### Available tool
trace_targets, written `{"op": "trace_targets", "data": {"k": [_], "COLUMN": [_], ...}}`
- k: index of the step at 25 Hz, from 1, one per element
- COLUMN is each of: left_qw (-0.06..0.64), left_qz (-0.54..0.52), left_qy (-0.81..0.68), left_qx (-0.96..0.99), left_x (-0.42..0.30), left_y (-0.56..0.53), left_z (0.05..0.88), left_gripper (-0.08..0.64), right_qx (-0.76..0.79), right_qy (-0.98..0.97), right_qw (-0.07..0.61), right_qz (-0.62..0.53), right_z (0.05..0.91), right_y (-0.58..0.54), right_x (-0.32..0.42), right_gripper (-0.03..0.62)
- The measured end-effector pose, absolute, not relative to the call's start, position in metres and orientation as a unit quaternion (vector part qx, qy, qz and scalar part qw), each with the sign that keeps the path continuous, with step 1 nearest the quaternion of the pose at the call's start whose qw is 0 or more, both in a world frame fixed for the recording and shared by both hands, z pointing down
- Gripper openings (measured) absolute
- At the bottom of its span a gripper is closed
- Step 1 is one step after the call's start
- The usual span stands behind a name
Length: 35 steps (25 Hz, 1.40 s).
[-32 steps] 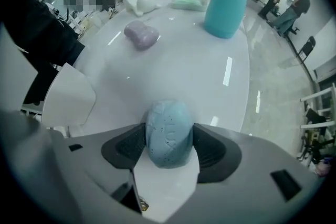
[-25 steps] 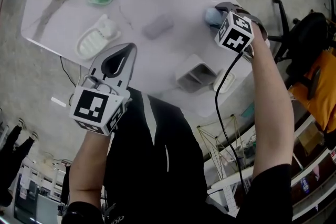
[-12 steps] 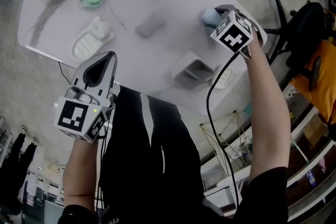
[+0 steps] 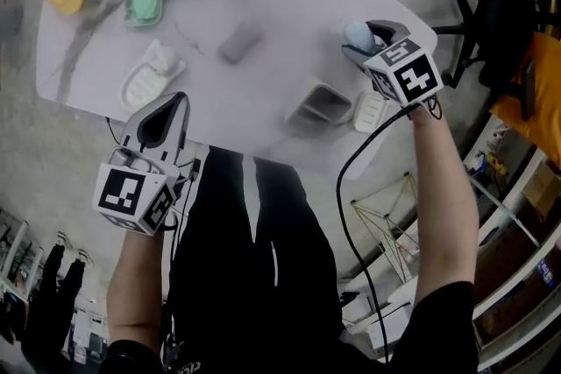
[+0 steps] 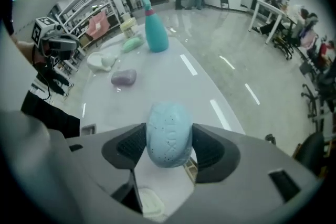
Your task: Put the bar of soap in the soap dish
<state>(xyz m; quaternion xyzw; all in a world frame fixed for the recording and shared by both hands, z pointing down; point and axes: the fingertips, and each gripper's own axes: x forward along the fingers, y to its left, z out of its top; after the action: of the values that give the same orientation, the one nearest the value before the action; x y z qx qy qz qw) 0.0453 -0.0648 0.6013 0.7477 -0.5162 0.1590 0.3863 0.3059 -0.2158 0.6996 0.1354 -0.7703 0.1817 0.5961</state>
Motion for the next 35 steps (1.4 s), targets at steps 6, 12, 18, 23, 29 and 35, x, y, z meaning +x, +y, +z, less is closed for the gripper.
{"op": "trace_targets", "data": {"k": [6,12,18,23,29,35], "left_qw": [0.370,0.363,0.360,0.363,0.363,0.364], "left_qz": [0.167,0.181,0.196,0.202,0.202,0.201], "left_qy": [-0.497,-0.472,-0.445,-0.429,-0.425,-0.434], "left_qx": [0.767,0.783,0.796,0.802,0.804,0.799], "left_x": [0.053,0.075,0.098,0.113,0.118,0.109], "left_y": [-0.076,-0.083,-0.088,-0.086,-0.083,-0.079], "left_z": [0.586,0.583,0.592,0.594,0.591,0.589], "left_gripper": [0.009,0.009,0.009,0.009,0.009,0.009], "right_qx": [0.215,0.304,0.374,0.442,0.481,0.507], "right_qy": [-0.754,-0.718,-0.676,-0.645,-0.617,-0.605], "right_qw": [0.569,0.535,0.508,0.471,0.465,0.471], "right_qz": [0.250,0.324,0.382,0.407,0.414,0.394], "right_z": [0.677,0.676,0.704,0.716,0.729,0.733], "right_y": [-0.185,-0.137,-0.091,-0.080,-0.075,-0.081], "right_x": [0.358,0.419,0.448,0.456,0.457,0.460], "right_gripper": [0.285,0.284,0.284,0.282,0.282,0.279]}}
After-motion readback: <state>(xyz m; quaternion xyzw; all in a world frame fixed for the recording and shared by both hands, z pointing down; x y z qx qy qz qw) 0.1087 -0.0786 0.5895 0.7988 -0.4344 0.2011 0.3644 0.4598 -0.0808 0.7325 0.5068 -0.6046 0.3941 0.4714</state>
